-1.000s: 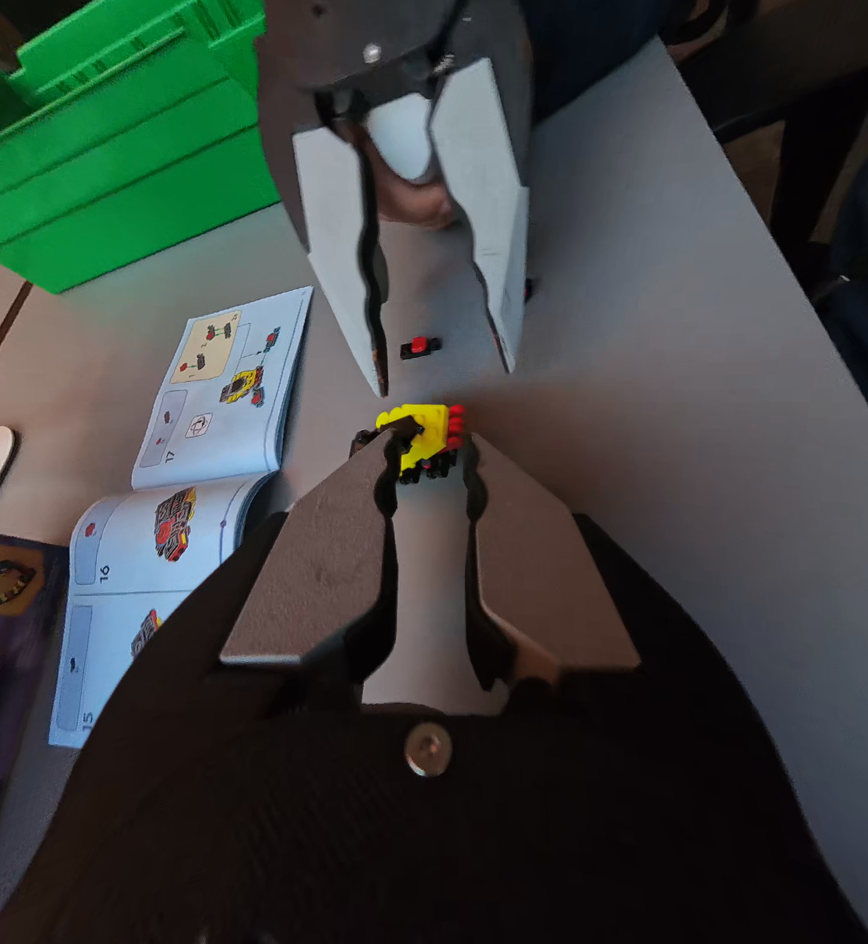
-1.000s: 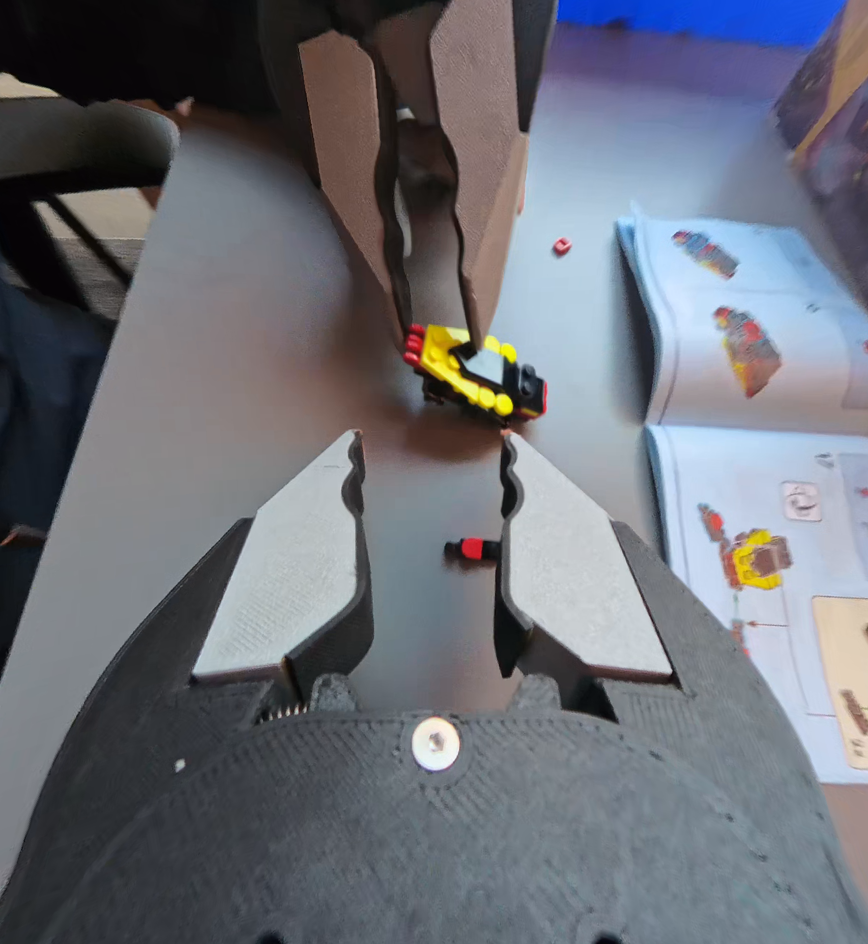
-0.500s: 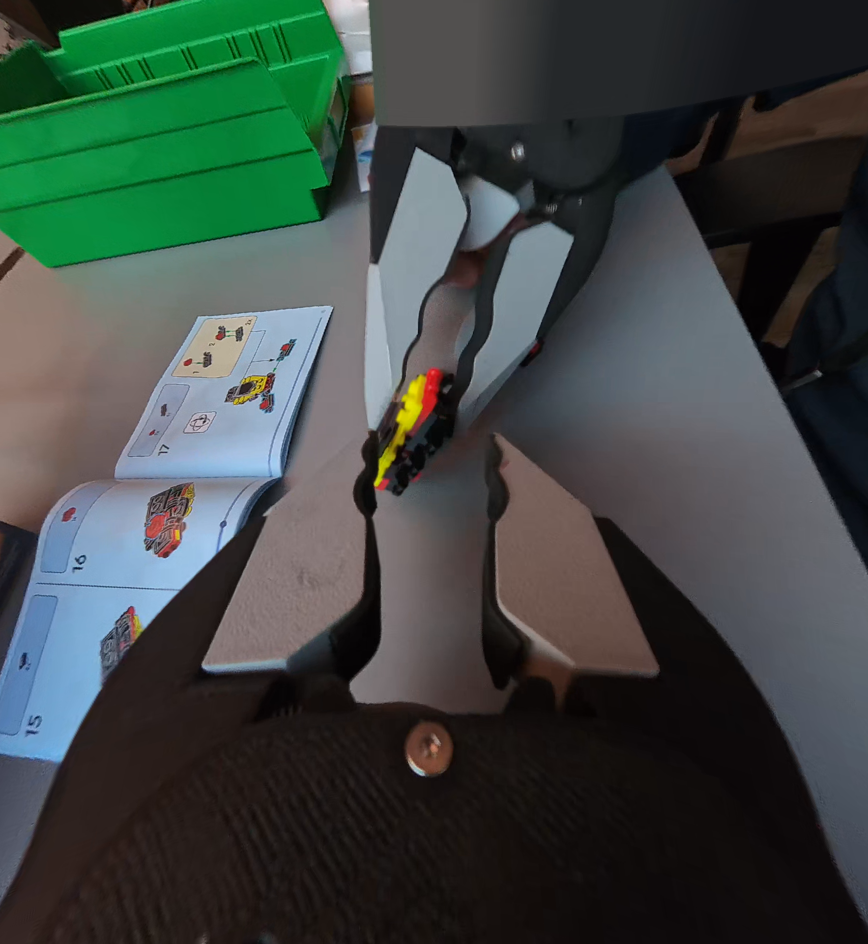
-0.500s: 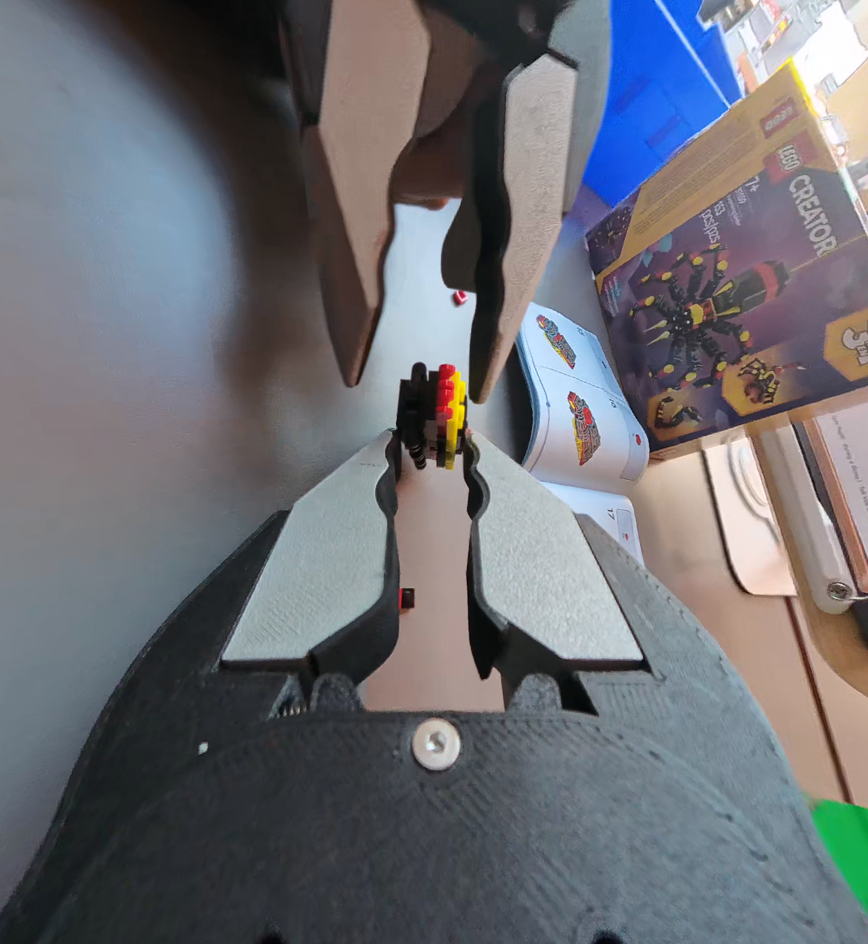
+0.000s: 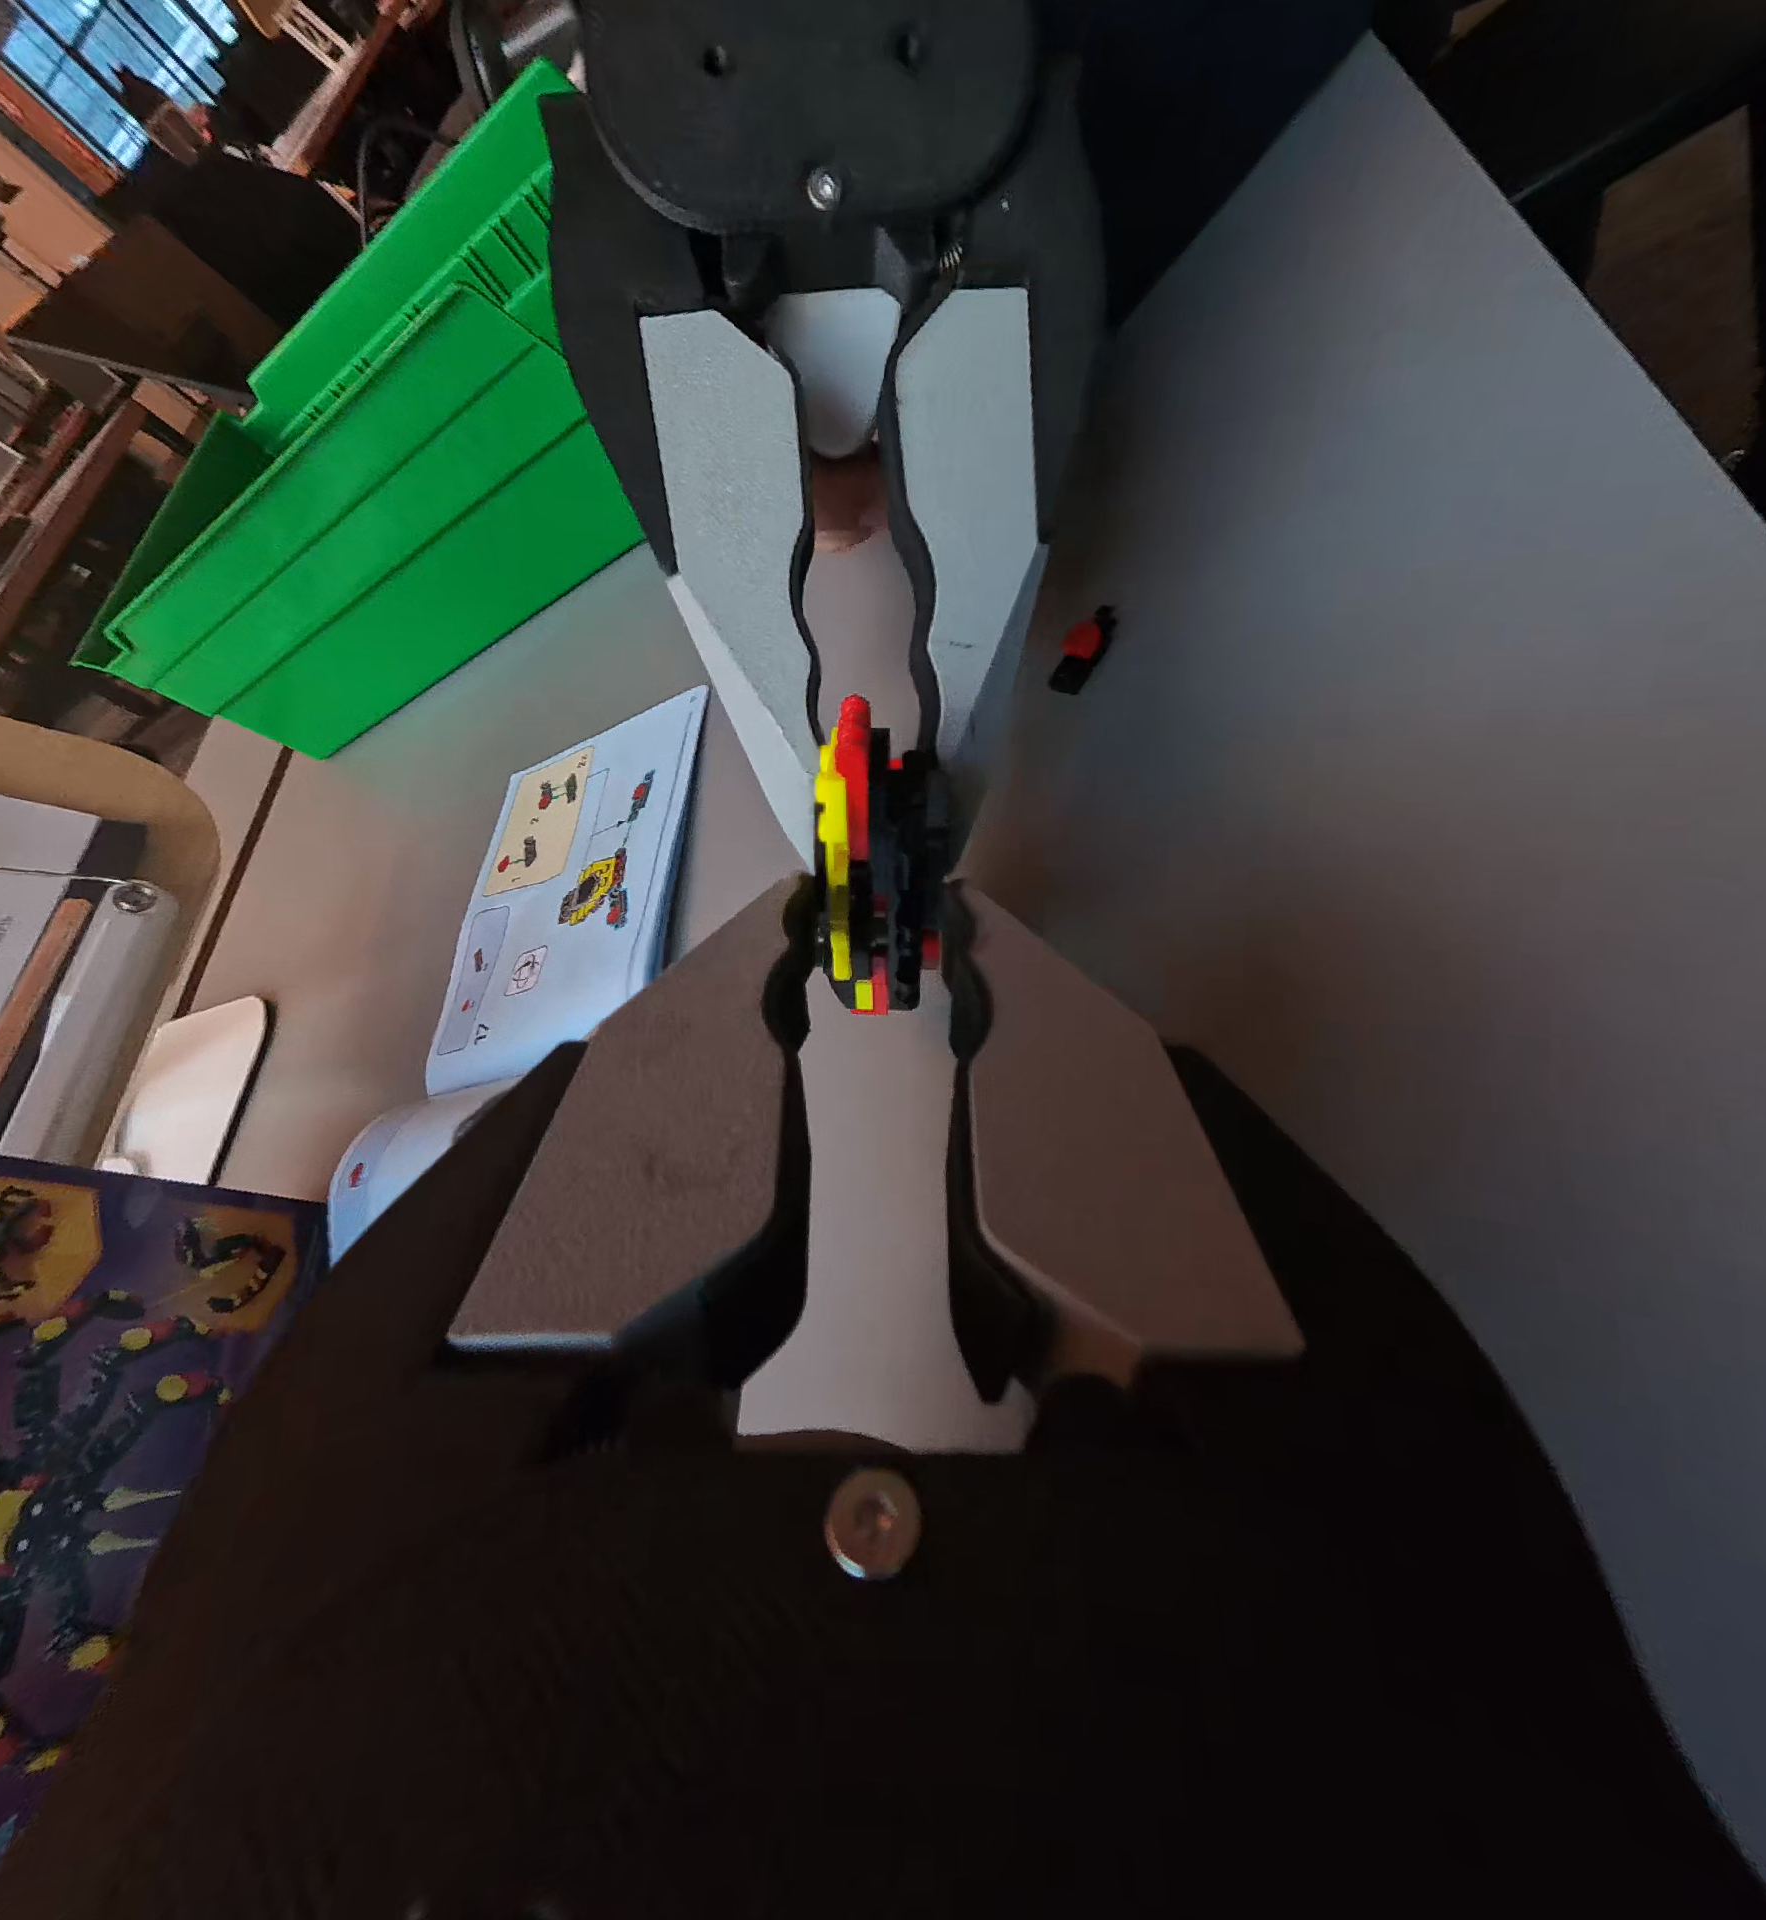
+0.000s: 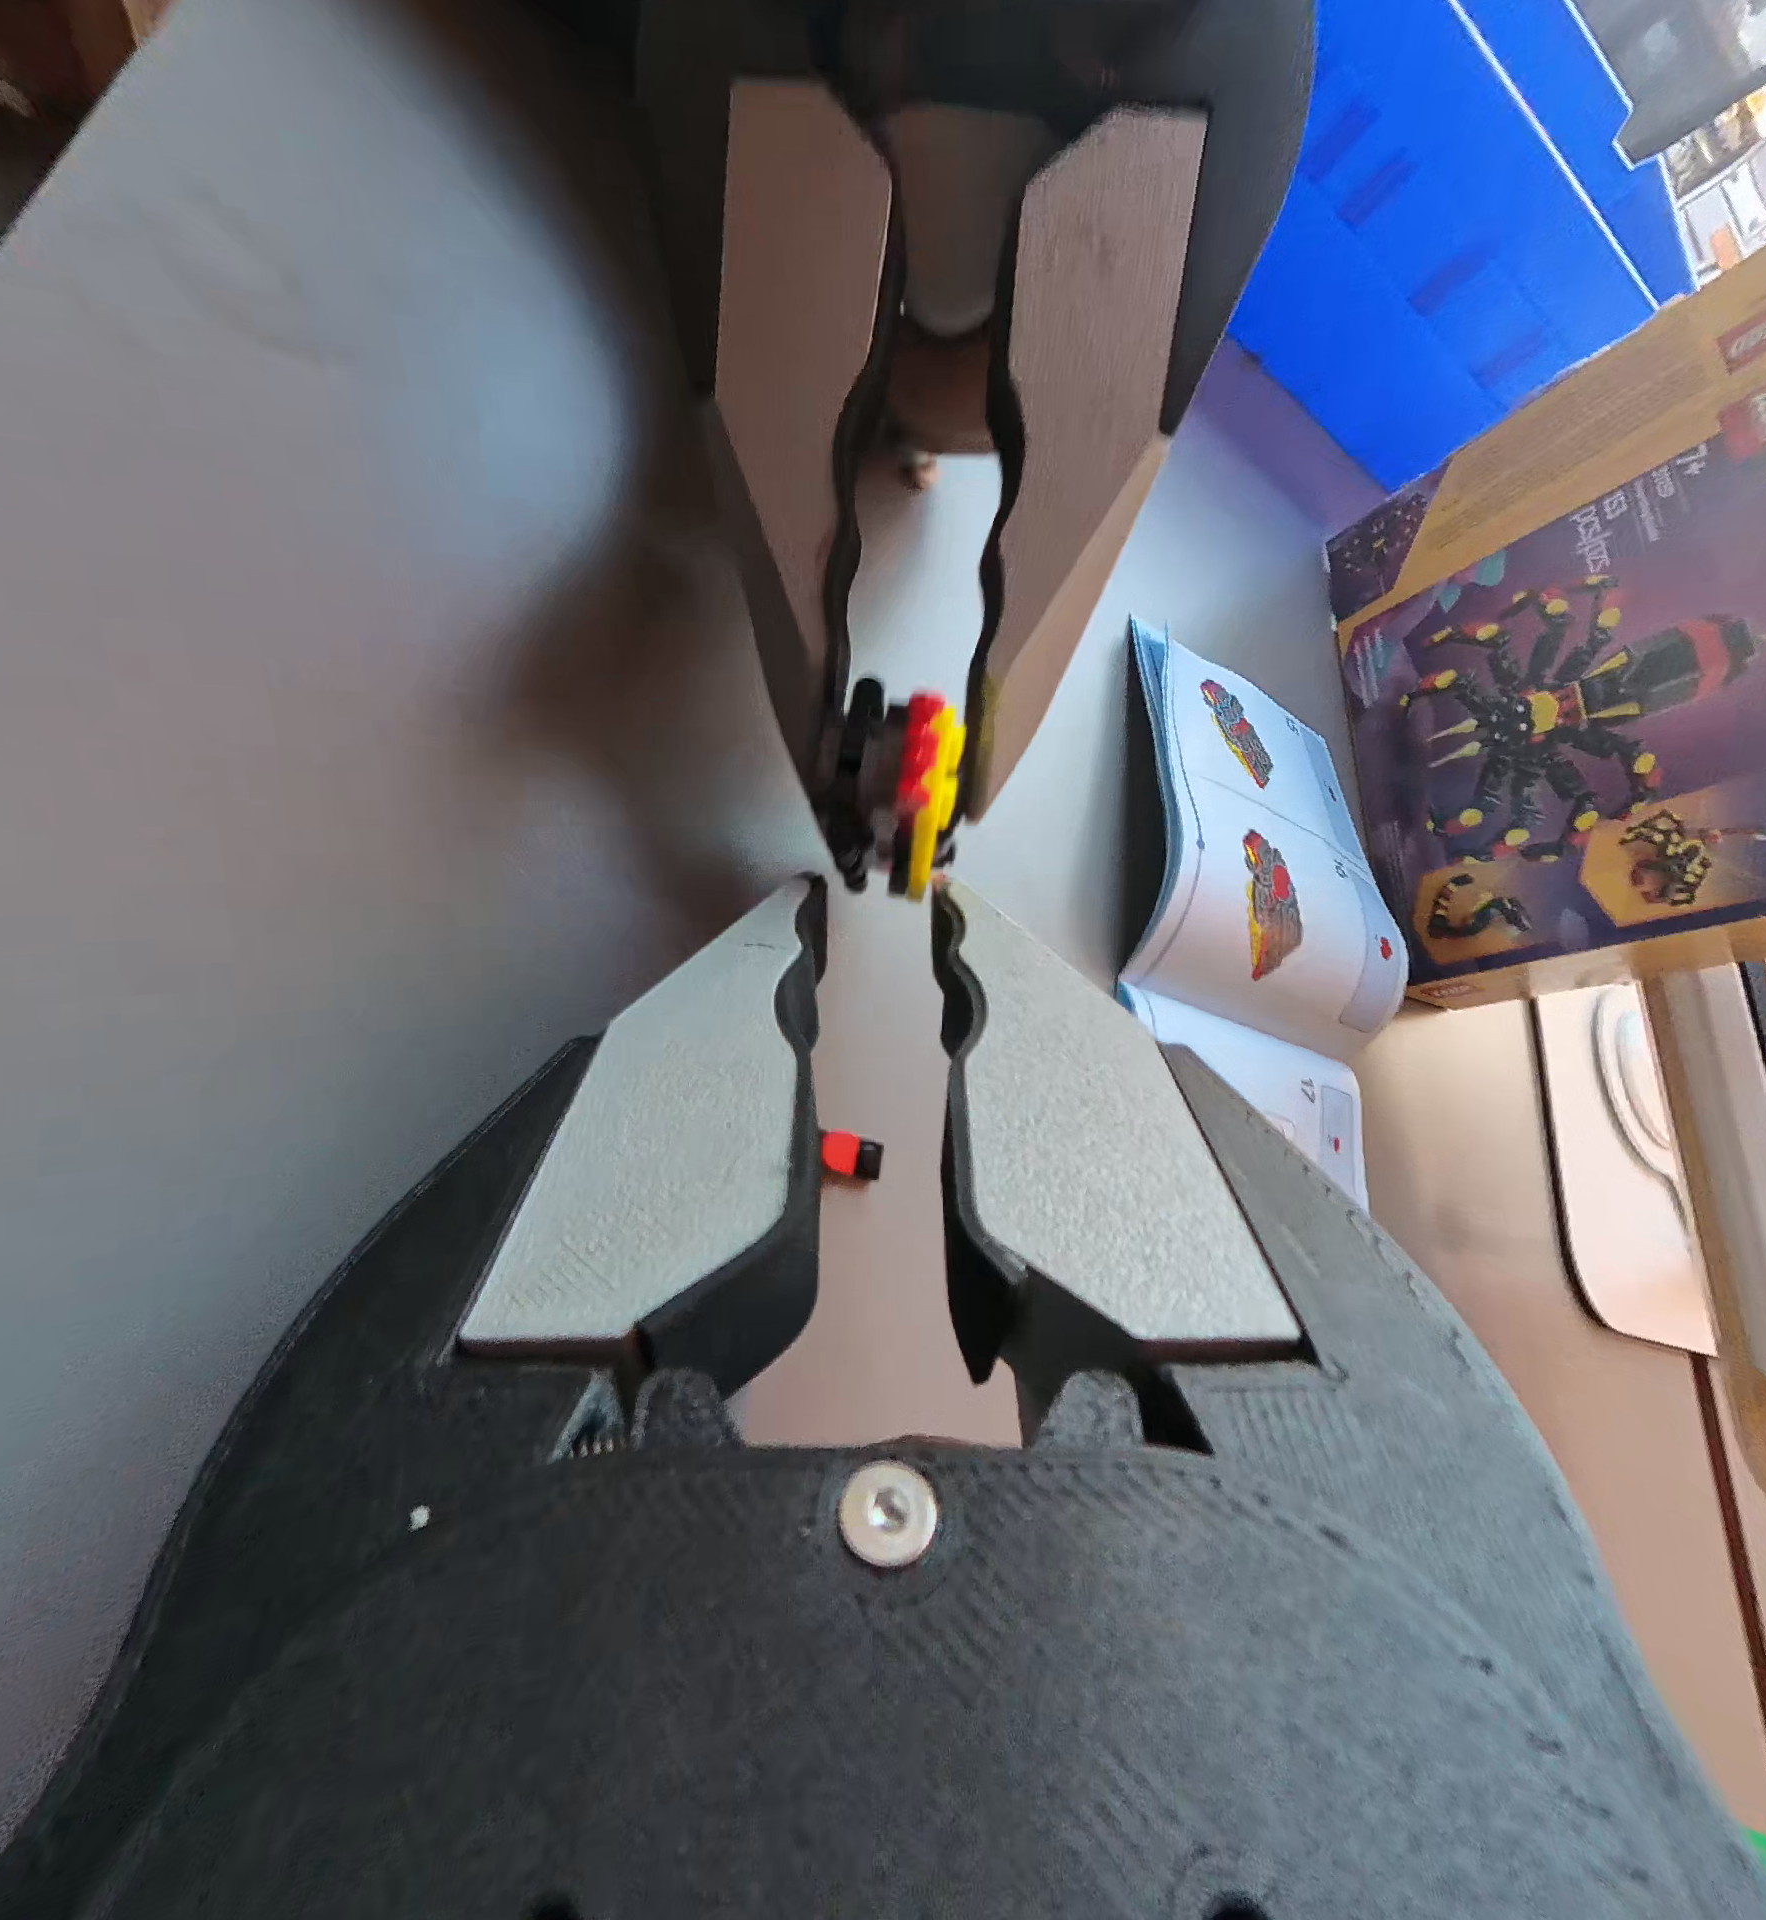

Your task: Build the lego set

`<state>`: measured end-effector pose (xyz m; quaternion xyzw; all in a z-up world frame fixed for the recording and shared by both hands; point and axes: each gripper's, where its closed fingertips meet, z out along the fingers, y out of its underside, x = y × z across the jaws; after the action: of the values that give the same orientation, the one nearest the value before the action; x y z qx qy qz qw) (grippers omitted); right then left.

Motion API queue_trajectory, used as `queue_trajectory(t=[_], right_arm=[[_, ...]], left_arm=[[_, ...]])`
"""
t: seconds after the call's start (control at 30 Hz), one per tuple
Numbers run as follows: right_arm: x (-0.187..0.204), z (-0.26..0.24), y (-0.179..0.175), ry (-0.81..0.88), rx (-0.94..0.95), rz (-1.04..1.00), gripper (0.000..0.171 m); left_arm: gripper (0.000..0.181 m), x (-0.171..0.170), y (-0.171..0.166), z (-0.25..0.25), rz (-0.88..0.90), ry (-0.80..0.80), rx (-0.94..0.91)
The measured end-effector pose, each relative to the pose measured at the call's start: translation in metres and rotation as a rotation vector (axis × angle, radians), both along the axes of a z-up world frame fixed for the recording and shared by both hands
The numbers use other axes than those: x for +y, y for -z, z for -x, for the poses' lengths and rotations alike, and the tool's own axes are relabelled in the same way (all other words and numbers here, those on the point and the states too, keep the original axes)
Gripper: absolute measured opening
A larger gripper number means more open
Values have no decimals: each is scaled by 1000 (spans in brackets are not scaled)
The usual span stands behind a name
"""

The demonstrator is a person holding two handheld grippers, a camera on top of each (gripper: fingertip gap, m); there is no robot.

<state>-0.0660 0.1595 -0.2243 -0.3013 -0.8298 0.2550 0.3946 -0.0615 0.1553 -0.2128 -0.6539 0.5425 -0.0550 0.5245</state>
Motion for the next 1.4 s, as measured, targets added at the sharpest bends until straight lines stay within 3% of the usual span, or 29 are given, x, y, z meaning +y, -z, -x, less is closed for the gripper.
queue_trajectory(t=[0.17,0.27,0.57,0.73,1.03,1.33,1.4], right_arm=[[24,-15,4,10,-54,-9,30],[32,-39,17,-28,-198,69,32],[44,-43,24,15,-287,226,24],[44,-32,23,60,-262,246,46],[45,-11,17,128,-183,236,37],[42,-27,25,92,-328,429,27],[42,-26,25,99,-335,446,10]], left_arm=[[21,5,-23,8,-70,-33,-89],[21,8,-20,14,-70,-47,-81],[21,13,6,17,-172,-41,146],[21,16,2,19,-186,-61,136],[21,18,0,24,-212,-77,147],[20,20,-13,26,-235,-94,59],[21,18,-18,24,-240,-78,28]])
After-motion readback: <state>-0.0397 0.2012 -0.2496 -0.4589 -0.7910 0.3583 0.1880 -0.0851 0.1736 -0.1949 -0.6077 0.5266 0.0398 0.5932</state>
